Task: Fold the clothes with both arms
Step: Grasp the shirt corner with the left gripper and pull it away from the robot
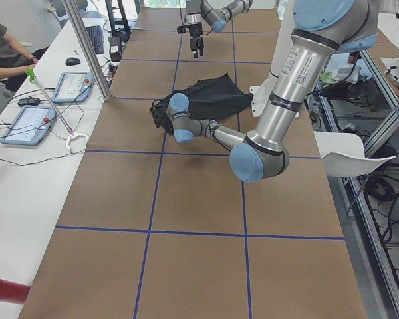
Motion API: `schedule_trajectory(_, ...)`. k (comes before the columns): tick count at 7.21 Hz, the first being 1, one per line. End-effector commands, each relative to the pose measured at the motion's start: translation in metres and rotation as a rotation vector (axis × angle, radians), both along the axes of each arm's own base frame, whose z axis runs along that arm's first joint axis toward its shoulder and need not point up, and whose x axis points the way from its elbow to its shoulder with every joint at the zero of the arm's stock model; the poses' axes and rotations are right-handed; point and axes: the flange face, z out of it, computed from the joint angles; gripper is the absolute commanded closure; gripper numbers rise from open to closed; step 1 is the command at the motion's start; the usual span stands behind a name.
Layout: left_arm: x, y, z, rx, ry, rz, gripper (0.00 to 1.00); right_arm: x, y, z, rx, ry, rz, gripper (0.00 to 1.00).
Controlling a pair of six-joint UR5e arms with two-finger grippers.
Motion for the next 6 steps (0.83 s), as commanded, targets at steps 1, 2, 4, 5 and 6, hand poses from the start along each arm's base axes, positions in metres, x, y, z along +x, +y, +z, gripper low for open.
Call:
schedule_trajectory(1, 0.016, -0.039, -0.039, 0.028, 0.009, -0.054, 1.0, 0.004, -0.002, 0.0, 0.0, -0.001, 0.008, 0.0)
schedule_trajectory(2, 0.016, -0.053, -0.059, 0.042, 0.021, -0.068, 1.0, 0.005, -0.003, 0.0, -0.003, 0.001, 0.01, 0.0)
schedule_trajectory(4, 0.035, -0.084, -0.115, 0.083, 0.04, -0.115, 1.0, 0.007, -0.004, 0.003, -0.008, 0.004, 0.015, 0.0)
schedule_trajectory(5, 0.048, -0.101, -0.139, 0.093, 0.036, -0.149, 1.0, 0.01, -0.006, 0.004, -0.008, 0.004, 0.019, 0.0)
schedule_trajectory(6, 0.056, -0.111, -0.149, 0.093, 0.03, -0.163, 1.0, 0.012, -0.007, 0.006, -0.011, 0.006, 0.024, 0.0)
